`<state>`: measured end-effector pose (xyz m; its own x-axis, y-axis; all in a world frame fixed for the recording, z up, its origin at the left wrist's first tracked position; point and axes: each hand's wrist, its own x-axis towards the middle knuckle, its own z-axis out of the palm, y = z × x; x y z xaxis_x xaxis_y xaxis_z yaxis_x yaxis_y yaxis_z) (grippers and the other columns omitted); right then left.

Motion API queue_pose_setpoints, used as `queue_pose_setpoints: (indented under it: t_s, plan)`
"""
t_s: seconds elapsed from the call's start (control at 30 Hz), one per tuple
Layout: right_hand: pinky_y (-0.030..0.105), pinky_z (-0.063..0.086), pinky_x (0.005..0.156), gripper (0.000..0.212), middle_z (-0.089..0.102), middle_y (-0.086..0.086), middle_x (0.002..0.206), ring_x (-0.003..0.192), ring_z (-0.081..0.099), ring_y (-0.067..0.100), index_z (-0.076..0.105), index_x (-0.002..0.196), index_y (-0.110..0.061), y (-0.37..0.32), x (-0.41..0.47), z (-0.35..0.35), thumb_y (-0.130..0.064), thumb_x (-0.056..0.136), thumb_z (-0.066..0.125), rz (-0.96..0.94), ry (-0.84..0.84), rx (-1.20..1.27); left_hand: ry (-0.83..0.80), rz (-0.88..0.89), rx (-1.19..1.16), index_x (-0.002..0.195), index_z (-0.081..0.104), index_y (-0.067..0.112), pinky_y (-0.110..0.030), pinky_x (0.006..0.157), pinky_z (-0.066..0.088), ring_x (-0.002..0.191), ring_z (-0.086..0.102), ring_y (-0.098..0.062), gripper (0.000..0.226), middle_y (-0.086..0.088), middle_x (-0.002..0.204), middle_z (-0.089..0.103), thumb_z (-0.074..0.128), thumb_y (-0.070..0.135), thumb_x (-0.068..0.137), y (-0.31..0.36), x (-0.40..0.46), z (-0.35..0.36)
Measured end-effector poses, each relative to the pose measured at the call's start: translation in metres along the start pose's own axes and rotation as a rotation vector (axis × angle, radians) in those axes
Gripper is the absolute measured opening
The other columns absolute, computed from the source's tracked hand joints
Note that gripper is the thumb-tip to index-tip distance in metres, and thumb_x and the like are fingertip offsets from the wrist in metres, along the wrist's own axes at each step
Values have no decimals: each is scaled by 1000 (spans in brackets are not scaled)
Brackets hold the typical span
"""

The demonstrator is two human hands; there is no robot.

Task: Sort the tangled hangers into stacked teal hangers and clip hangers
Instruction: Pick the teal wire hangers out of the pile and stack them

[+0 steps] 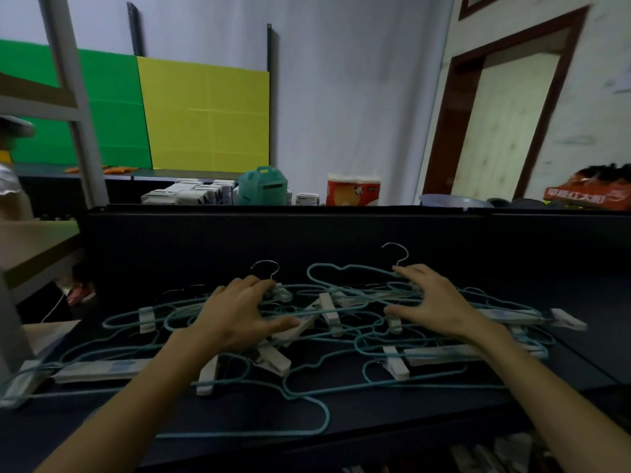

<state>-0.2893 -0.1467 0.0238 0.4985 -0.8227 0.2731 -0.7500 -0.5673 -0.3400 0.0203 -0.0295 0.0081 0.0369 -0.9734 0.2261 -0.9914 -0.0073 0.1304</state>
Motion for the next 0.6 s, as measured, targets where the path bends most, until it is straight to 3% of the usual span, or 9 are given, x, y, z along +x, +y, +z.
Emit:
queue_pose_setpoints:
  t_s: [0.17, 0.3, 0.6]
  plan:
    - [40, 39, 99, 89, 36, -7, 139, 123, 41, 18, 30, 146, -25, -3, 1, -10, -67, 74, 61, -39, 116, -186, 73, 45, 56, 146, 18, 34, -37, 103, 31, 128, 35, -19, 99, 6, 144, 32, 27, 88, 64, 0, 8, -2]
    - [39, 40, 95, 88, 36, -7, 133, 119, 41, 18, 31, 146, -22, 5, -10, -22, -65, 74, 61, 0, 157, -219, 89, 114, 55, 147, 14, 36, -34, 103, 33, 126, 34, -18, 111, 7, 142, 31, 11, 96, 54, 13, 21, 6]
    - [37, 38, 94, 85, 35, -6, 129, 116, 39, 17, 33, 145, -20, 70, -73, -58, -64, 77, 58, 120, 294, -232, 128, 299, 2, 148, 14, 33, -37, 108, 31, 130, 32, -20, 103, 4, 146, 29, 15, 91, 62, 107, 58, 20]
